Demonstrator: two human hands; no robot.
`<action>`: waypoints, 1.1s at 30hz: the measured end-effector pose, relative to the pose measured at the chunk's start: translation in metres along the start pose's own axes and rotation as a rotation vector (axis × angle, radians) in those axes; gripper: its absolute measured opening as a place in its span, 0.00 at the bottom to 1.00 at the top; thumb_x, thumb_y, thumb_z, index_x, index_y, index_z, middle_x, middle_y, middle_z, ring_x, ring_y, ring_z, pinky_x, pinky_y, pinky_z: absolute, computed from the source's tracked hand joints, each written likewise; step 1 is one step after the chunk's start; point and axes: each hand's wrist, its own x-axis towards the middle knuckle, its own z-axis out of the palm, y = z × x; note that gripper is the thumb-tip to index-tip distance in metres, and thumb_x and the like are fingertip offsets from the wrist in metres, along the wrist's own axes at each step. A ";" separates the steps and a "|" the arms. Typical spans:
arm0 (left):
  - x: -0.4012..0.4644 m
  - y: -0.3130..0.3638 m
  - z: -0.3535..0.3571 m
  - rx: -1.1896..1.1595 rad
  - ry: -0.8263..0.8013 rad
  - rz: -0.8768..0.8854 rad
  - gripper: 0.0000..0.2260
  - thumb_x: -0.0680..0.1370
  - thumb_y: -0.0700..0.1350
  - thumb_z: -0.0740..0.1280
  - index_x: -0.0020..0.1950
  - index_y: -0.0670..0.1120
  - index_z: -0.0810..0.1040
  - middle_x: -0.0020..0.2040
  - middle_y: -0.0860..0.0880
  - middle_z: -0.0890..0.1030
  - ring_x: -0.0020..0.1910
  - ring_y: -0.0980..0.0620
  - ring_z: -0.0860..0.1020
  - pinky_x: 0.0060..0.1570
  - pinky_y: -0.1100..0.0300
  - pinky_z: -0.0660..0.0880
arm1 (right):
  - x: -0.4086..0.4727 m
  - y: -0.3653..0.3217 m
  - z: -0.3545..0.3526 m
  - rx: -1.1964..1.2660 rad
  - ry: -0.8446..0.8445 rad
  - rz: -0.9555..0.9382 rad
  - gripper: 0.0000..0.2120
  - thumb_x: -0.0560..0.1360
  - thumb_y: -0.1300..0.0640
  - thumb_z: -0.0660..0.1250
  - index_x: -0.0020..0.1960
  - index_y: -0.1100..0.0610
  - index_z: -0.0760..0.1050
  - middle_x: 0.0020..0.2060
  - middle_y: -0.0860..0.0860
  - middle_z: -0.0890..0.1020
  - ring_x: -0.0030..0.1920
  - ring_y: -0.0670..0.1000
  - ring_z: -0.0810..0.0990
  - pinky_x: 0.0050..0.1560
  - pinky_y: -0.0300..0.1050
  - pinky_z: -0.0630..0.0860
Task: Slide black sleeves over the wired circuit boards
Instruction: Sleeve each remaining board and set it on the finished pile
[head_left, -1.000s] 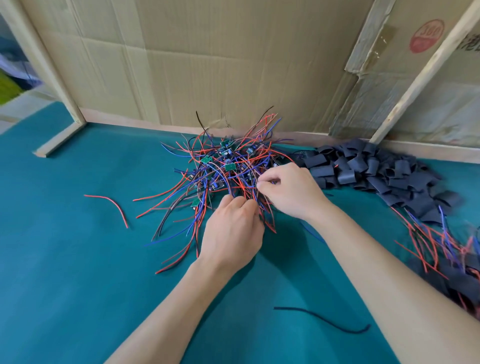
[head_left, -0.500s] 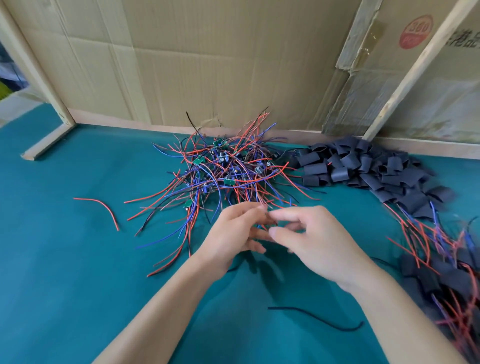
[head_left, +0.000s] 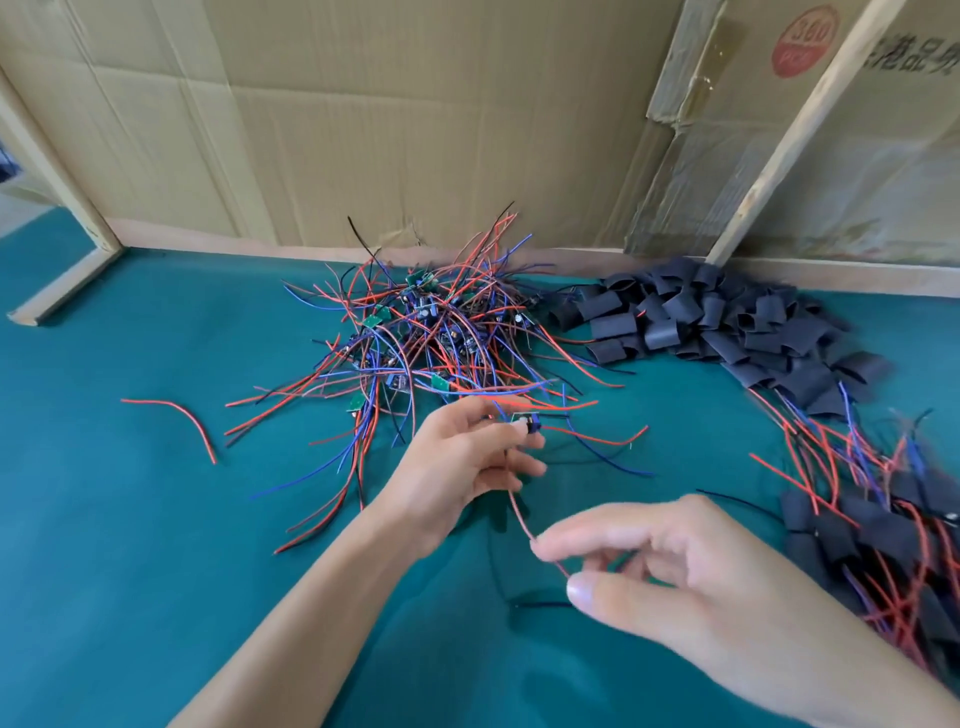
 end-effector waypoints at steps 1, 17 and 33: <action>0.000 0.001 -0.001 0.002 -0.026 0.014 0.09 0.81 0.36 0.65 0.60 0.42 0.78 0.50 0.42 0.85 0.39 0.48 0.84 0.35 0.64 0.78 | 0.001 0.000 0.001 -0.017 -0.033 0.009 0.18 0.68 0.34 0.69 0.57 0.32 0.82 0.47 0.43 0.84 0.38 0.45 0.78 0.49 0.47 0.78; 0.000 0.002 0.001 0.014 -0.012 0.045 0.07 0.71 0.51 0.76 0.46 0.52 0.82 0.36 0.45 0.80 0.28 0.50 0.79 0.25 0.64 0.71 | 0.083 0.002 0.012 0.700 0.634 -0.030 0.04 0.76 0.57 0.73 0.45 0.50 0.87 0.44 0.47 0.87 0.44 0.47 0.82 0.43 0.44 0.75; 0.000 -0.001 0.005 -0.067 -0.129 -0.109 0.20 0.78 0.51 0.67 0.63 0.39 0.78 0.53 0.36 0.85 0.51 0.41 0.86 0.47 0.56 0.82 | 0.020 -0.062 -0.069 0.442 0.318 -0.335 0.08 0.69 0.53 0.78 0.47 0.52 0.87 0.34 0.52 0.85 0.29 0.48 0.81 0.29 0.37 0.75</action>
